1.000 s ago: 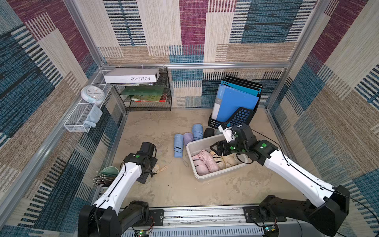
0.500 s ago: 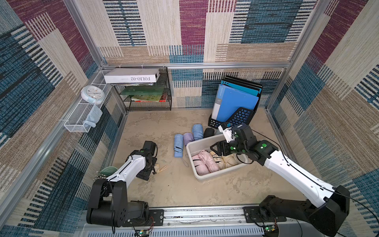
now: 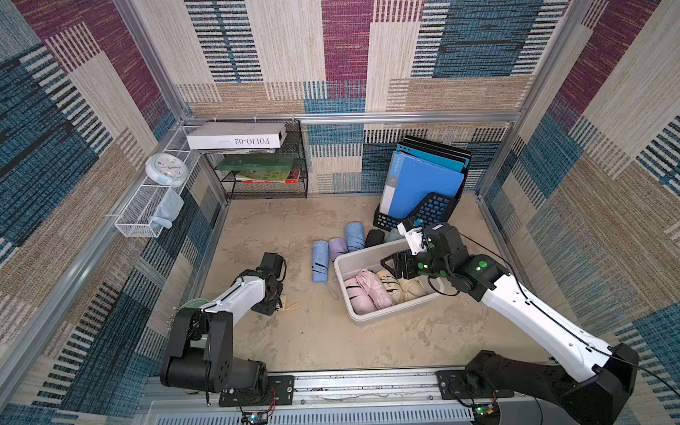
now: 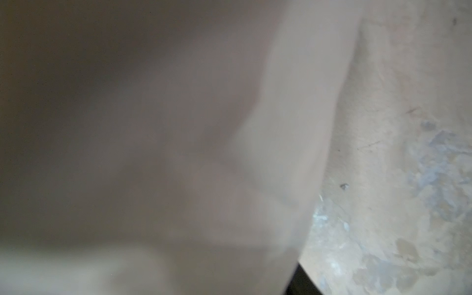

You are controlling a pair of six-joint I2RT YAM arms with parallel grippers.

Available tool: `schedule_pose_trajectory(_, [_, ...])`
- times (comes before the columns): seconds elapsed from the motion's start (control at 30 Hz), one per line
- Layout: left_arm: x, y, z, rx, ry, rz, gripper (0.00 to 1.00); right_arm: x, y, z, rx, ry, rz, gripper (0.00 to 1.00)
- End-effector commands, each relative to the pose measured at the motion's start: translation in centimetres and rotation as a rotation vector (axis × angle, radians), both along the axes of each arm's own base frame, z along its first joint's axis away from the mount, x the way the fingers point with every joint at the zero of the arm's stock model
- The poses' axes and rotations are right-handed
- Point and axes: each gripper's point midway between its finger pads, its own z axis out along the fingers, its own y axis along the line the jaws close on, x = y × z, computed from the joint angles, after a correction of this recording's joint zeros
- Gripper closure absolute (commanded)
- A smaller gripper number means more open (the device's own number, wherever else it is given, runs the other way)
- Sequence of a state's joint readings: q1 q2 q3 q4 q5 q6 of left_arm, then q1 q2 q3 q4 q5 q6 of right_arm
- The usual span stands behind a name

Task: Put the umbrella into the storage box
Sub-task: Pick up the umbrella from the center of the board.

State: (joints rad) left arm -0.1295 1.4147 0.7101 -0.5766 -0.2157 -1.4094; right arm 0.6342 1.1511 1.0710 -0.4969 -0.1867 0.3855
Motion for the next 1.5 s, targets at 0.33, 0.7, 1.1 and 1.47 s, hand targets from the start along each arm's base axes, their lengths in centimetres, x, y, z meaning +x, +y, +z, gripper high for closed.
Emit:
schedule_pose_trajectory(0.33, [0.6,-3.3,3.8,0.042,-0.091,-0.218,0.83,0.0,-0.7,1.6,0.018,-0.039,-0.041,0.29])
schedule_pose_trajectory(0.7, [6.5,-11.5,17.9,0.271,-0.468,-0.952,1.0,1.0,-0.1,5.0,0.067,-0.056,-0.065,0.29])
schedule_pose_trajectory(1.1, [3.3,-24.3,27.6,0.744,-0.964,-2.044,1.0,0.4,-2.6,10.6,0.039,-0.064,-0.158,0.25])
schedule_pose_trajectory(1.47, [0.4,-28.5,26.4,-1.364,1.001,2.615,1.0,-2.6,-1.3,13.7,0.023,0.057,0.005,0.19])
